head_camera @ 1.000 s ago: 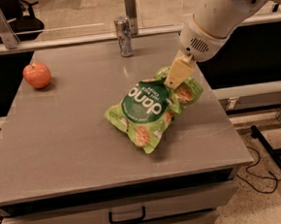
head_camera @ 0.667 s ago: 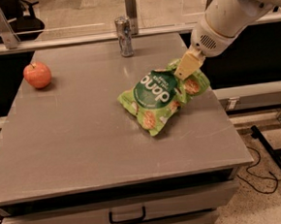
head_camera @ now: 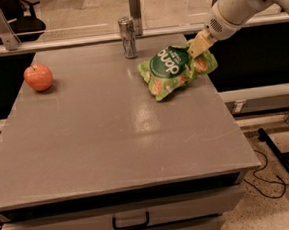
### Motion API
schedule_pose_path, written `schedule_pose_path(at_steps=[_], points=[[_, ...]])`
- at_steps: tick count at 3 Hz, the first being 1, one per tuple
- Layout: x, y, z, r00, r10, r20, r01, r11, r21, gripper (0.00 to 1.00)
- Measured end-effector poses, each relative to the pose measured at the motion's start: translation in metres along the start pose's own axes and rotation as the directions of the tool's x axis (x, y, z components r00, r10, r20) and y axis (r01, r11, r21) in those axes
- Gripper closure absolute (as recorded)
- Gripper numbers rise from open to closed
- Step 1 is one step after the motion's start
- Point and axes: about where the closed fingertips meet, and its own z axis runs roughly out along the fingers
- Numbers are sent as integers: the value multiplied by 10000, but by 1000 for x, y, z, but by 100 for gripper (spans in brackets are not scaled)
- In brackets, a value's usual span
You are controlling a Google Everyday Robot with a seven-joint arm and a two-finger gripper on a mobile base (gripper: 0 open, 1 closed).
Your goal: Move green rice chip bag near redbull can
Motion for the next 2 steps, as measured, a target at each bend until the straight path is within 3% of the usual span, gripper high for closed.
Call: schedule_pose_path(at_steps=[1, 2], points=[[-16, -28, 16, 9992, 335, 198, -341, 9990, 295, 100], [-30, -39, 29, 9987, 379, 347, -388, 9989, 247, 100]])
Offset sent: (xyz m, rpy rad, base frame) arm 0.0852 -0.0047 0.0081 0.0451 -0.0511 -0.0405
